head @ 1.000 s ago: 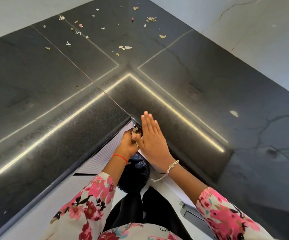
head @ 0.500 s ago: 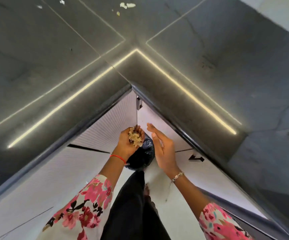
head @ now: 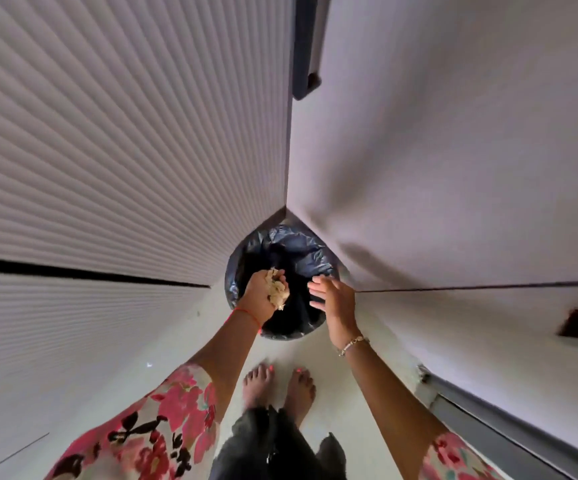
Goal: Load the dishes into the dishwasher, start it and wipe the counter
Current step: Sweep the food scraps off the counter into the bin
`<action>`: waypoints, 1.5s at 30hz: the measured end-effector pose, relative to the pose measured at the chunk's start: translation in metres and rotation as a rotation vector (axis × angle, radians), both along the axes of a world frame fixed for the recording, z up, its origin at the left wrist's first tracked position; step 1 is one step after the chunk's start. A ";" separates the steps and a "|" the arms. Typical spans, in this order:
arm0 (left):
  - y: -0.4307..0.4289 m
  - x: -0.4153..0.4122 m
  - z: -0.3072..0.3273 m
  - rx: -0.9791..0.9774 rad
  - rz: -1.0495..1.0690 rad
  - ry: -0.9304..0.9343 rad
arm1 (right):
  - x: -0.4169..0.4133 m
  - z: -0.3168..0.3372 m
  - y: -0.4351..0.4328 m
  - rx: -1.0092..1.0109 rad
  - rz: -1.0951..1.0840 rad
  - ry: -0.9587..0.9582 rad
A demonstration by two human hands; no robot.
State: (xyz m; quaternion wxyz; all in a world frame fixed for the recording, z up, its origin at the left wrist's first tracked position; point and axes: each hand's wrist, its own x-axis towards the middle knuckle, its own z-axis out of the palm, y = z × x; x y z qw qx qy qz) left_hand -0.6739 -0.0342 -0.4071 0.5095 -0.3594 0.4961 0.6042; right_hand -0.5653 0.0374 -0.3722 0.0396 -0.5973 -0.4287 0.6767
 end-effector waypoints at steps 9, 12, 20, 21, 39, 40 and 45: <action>0.019 -0.010 -0.105 -0.117 -0.363 0.131 | -0.042 -0.116 0.011 -0.039 0.139 -0.097; 0.021 -0.015 -0.092 -0.113 -0.527 0.141 | -0.046 -0.109 0.016 -0.101 0.241 -0.100; 0.010 -0.023 0.028 -0.212 -0.671 0.524 | -0.039 0.026 0.017 0.172 0.572 -0.210; 0.007 -0.025 0.056 -0.221 -0.711 0.578 | -0.039 0.054 0.018 0.212 0.616 -0.233; -0.006 -0.035 0.500 0.020 -1.024 1.222 | -0.055 0.473 0.026 0.732 1.013 -0.029; -0.003 -0.039 0.511 0.035 -0.996 1.253 | -0.060 0.483 0.031 0.752 0.985 -0.001; 0.021 -0.077 0.556 0.010 -0.924 1.386 | -0.089 0.521 0.065 0.856 0.858 0.036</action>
